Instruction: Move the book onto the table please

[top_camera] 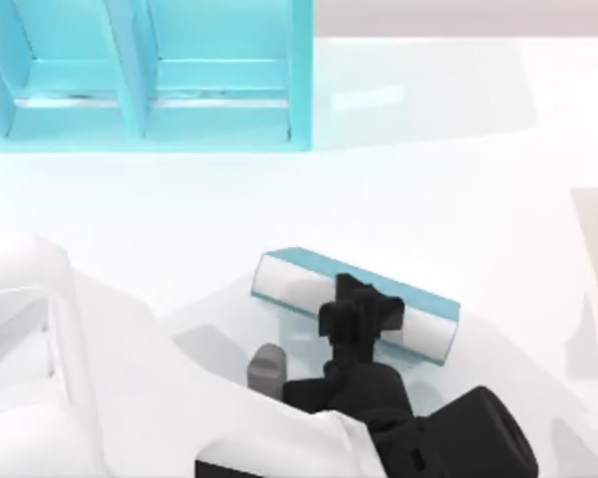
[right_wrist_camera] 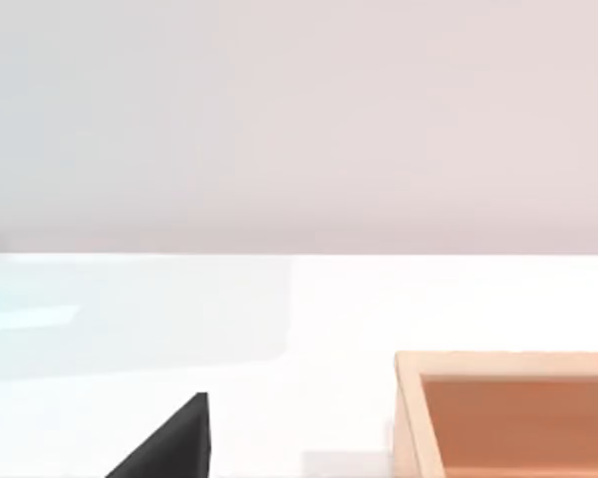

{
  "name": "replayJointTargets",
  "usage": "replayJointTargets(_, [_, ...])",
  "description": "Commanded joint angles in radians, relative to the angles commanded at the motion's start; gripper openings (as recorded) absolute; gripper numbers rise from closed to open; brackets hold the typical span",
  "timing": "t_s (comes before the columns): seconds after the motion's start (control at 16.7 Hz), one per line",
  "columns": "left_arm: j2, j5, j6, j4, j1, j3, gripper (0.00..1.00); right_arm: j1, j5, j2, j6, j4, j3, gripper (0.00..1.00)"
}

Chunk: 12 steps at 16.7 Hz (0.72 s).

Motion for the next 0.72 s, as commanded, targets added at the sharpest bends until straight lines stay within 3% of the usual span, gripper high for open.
replayJointTargets(0.12, [0.0, 0.0, 0.0, 0.0, 0.0, 0.0, 0.98, 0.0, 0.0, 0.0, 0.0, 0.0, 0.0, 1.0])
replayJointTargets(0.18, [0.0, 0.0, 0.0, 0.0, 0.0, 0.0, 1.0, 0.0, 0.0, 0.0, 0.0, 0.0, 0.0, 1.0])
replayJointTargets(0.72, [0.001, 0.001, -0.001, -0.001, -0.001, -0.002, 1.0, 0.0, 0.0, 0.0, 0.0, 0.0, 0.0, 1.0])
